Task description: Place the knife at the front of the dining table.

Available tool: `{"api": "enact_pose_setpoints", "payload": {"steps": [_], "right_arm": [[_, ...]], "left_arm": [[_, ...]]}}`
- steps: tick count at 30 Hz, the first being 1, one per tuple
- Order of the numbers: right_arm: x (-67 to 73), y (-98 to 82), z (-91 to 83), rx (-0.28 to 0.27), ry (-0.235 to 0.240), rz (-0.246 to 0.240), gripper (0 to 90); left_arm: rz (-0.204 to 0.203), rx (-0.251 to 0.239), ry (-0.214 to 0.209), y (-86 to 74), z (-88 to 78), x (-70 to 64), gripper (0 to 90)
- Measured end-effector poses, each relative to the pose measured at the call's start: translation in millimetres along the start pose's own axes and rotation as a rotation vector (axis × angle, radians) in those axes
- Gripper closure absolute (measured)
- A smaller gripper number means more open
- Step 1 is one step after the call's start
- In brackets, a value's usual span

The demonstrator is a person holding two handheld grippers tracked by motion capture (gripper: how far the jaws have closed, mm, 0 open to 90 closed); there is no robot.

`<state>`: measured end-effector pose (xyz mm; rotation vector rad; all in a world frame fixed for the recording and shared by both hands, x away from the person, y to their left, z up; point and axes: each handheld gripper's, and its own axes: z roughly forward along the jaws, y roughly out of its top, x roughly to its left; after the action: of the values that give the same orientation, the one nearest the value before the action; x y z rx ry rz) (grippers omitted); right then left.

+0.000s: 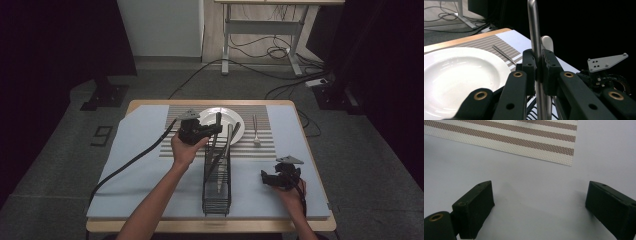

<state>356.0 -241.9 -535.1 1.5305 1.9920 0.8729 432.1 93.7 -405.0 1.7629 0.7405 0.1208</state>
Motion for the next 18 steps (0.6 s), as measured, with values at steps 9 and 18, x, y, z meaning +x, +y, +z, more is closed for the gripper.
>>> {"api": "enact_pose_setpoints", "payload": {"steps": [9, 18], "right_arm": [[0.0, -0.1, 0.0, 0.000, 0.000, 0.000, 7.9], [0.2, 0.0, 0.1, 0.000, -0.001, 0.001, 7.9]], "left_arm": [[-0.036, -0.064, 0.005, 10.7, -5.5, 6.9, 84.0], [-0.001, -0.161, -0.002, 27.9, -32.1, 1.6, 84.0]]}}
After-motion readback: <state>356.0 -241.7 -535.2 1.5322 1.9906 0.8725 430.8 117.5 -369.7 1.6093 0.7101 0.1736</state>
